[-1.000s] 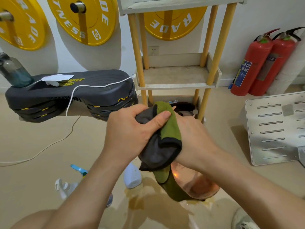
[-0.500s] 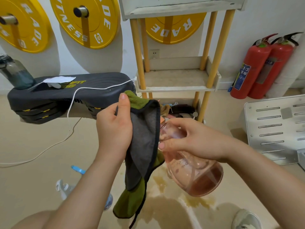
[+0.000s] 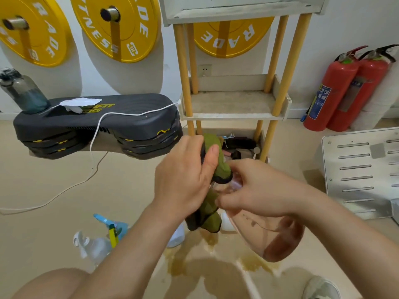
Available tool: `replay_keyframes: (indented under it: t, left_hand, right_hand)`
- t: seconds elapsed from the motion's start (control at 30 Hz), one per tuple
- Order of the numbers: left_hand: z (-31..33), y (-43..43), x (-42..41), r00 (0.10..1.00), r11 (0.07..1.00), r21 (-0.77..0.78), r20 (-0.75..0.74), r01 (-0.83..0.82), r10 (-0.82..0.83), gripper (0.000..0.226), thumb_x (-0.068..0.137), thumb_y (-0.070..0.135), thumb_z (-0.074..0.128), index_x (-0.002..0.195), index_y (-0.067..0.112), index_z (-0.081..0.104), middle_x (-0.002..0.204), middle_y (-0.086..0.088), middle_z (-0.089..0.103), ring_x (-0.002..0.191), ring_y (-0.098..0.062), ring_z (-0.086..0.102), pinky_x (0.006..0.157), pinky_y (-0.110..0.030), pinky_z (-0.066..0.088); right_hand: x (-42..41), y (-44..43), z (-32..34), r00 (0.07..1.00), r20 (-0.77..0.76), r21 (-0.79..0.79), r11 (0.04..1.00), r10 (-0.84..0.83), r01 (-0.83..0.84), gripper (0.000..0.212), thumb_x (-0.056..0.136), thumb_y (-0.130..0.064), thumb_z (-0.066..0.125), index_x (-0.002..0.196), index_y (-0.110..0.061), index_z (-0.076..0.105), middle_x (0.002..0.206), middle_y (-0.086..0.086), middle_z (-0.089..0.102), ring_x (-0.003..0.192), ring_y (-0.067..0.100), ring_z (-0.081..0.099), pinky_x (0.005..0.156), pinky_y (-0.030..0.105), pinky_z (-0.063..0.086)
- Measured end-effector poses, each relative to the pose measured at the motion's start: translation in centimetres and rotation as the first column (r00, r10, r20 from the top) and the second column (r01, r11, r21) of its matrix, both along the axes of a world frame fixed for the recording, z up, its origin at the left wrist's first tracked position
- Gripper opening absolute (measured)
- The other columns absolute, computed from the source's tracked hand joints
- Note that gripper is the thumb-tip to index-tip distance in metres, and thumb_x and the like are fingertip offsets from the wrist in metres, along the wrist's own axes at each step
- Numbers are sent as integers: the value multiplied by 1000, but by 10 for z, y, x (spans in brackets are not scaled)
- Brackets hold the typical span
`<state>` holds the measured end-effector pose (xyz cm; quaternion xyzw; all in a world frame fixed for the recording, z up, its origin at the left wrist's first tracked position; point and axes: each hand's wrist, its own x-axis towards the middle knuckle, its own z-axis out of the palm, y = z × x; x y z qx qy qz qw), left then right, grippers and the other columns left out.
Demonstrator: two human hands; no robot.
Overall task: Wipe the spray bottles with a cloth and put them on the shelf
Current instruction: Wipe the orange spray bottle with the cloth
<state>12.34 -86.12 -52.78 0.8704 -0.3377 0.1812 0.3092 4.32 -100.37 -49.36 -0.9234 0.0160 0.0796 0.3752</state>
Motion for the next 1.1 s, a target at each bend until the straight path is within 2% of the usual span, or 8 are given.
replay_keyframes:
  t: [0.2, 0.37, 0.6, 0.73, 0.8, 0.87, 0.97, 1.1]
  left_hand:
    - [7, 2, 9, 995, 992, -91, -43, -93, 89, 54, 103, 49, 24, 58, 22, 34, 52, 3, 46, 59, -29, 49, 56, -41, 29]
    - [7, 5, 25, 916, 936, -272, -388, -225, 107, 64, 104, 46, 36, 56, 4, 38, 53, -5, 40, 58, -27, 38, 60, -39, 27]
    - [-1, 0, 12, 996, 994, -67, -39, -86, 83, 52, 99, 49, 33, 55, 21, 30, 48, 1, 38, 55, -27, 44, 53, -36, 25]
    - [7, 2, 25, 897, 829, -418, -392, -371, 204, 55, 104, 37, 42, 54, 16, 34, 51, 4, 36, 53, -17, 36, 57, -36, 26]
    - [9, 7, 33, 733, 576, -594, -680, -562, 14, 44, 102, 37, 48, 64, 15, 53, 62, 1, 55, 64, -16, 54, 62, -31, 43]
    - [3, 18, 43, 569, 428, -641, -765, -637, -301, 28, 99, 32, 55, 88, 8, 65, 85, -11, 70, 85, -26, 68, 77, -36, 56]
    - [-3, 26, 47, 431, 370, -730, -655, -575, -621, 28, 100, 32, 52, 98, 6, 64, 103, -16, 66, 101, -33, 62, 93, -44, 51]
    - [6, 3, 11, 346, 427, -781, -597, -456, -724, 46, 104, 37, 37, 118, 3, 65, 108, -12, 73, 99, -22, 69, 84, -31, 58]
  right_hand:
    - [-5, 9, 1, 1000, 22, -145, 989, -14, 17, 27, 71, -41, 75, 83, -27, 55, 75, -4, 64, 69, 13, 61, 62, 35, 52]
    - [-3, 12, -3, 999, 6, -216, 976, -42, 42, 27, 73, -44, 71, 91, -27, 60, 81, -5, 64, 75, 14, 61, 69, 39, 55]
    - [-1, 12, -8, 998, -57, -41, 998, -38, 36, 21, 72, -36, 73, 86, -24, 62, 77, -3, 72, 73, 13, 69, 72, 40, 59]
    - [-1, 4, -5, 993, -74, -27, 996, -93, 91, 22, 76, -37, 74, 93, -29, 61, 78, -6, 70, 67, 6, 68, 65, 29, 58]
    - [-2, -6, 1, 980, -130, 89, 983, -149, 161, 25, 82, -32, 74, 101, -29, 59, 83, -8, 66, 60, -1, 67, 51, 13, 50]
    - [-2, -17, 6, 969, -117, 160, 959, -216, 233, 22, 83, -29, 74, 99, -27, 60, 85, -5, 66, 62, 4, 66, 51, 14, 49]
    - [0, -25, 7, 946, -75, 250, 912, -316, 325, 21, 83, -29, 74, 99, -26, 60, 89, 2, 68, 74, 13, 67, 65, 24, 56]
    - [9, -14, -10, 870, 5, 416, 792, -493, 447, 31, 81, -51, 71, 100, -30, 59, 93, -4, 69, 85, 17, 69, 82, 43, 59]
